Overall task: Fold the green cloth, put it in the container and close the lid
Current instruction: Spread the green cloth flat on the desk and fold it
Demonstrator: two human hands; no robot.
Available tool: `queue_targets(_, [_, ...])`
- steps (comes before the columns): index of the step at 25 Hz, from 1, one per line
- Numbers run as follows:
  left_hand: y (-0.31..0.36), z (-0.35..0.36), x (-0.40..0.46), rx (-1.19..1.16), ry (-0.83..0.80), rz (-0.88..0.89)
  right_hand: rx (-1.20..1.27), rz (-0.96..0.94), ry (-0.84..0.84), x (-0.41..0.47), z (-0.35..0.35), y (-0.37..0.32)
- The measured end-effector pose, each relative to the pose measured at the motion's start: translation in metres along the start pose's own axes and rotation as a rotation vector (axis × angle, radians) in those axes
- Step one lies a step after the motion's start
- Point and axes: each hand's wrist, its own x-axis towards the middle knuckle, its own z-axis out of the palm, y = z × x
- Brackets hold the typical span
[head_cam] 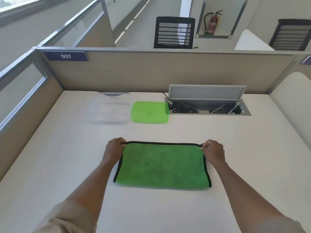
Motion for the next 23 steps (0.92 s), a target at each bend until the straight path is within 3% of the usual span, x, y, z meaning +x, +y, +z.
queue_targets(5, [-0.007, 0.006, 0.000, 0.042, -0.019, 0.005, -0.018, 0.042, 0.013, -0.004, 0.004, 0.000])
queue_targets(10, [-0.002, 0.002, 0.000, 0.115, -0.009, -0.064, -0.196, -0.218, 0.121, -0.040, 0.028, -0.032])
queue_targets(17, [0.009, -0.001, -0.003, 0.182, -0.029, -0.212, -0.076, -0.531, -0.153, -0.138, 0.089, -0.114])
queue_targets(20, [0.013, -0.004, -0.003, 0.199, -0.029, -0.224, -0.109, -0.573, -0.298, -0.173, 0.112, -0.138])
queue_targets(23, [0.010, -0.002, 0.005, 0.125, -0.141, -0.236, -0.179, -0.566, -0.378, -0.197, 0.137, -0.151])
